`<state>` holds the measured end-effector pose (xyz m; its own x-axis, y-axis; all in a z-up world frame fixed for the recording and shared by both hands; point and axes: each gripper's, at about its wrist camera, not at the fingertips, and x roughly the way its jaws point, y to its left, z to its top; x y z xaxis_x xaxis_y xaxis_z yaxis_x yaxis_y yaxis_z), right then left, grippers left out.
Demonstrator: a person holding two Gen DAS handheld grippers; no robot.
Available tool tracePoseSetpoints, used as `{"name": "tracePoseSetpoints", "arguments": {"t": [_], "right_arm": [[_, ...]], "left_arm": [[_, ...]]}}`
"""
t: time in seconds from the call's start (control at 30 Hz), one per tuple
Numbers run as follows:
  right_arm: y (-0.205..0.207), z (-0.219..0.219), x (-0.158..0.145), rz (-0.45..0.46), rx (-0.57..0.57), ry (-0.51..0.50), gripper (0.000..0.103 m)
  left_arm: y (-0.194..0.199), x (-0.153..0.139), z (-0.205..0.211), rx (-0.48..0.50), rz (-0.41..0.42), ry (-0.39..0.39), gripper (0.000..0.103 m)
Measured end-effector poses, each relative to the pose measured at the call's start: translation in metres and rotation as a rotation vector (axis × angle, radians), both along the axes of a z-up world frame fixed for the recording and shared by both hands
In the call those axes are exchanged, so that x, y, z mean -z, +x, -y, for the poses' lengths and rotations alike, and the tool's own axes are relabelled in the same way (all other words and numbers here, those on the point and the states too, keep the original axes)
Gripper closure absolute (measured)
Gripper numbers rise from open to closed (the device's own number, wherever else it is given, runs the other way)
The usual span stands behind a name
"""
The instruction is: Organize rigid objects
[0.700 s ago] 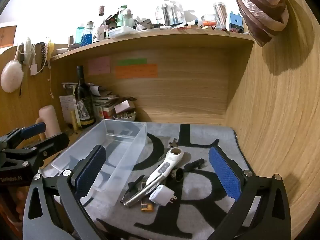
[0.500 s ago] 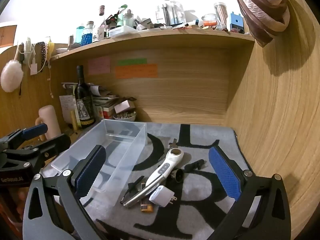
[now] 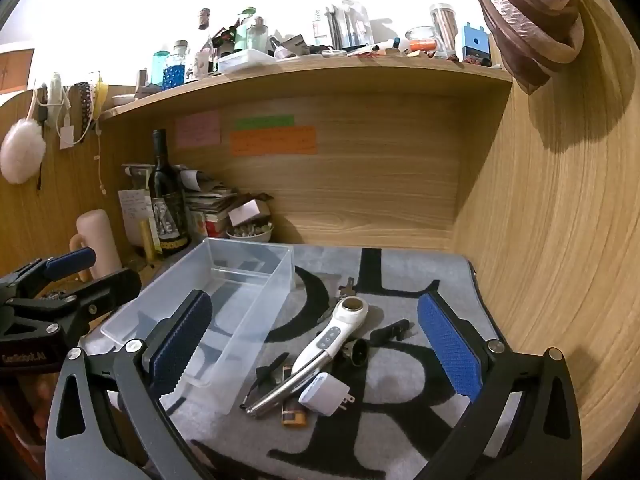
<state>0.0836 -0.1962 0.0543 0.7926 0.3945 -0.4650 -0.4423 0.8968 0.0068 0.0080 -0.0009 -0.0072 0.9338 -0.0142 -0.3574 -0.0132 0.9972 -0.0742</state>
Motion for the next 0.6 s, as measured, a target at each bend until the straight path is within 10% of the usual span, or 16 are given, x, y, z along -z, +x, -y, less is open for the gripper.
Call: {"name": "tracePoseSetpoints", "arguments": {"t": [0.6], "right_arm": [[-0.0003, 0.0006, -0.0006, 0.003, -0.001, 0.002, 0.0]], "left_arm": [[0.0014, 0.001, 0.0041, 0.003, 0.002, 0.001, 0.0]]}}
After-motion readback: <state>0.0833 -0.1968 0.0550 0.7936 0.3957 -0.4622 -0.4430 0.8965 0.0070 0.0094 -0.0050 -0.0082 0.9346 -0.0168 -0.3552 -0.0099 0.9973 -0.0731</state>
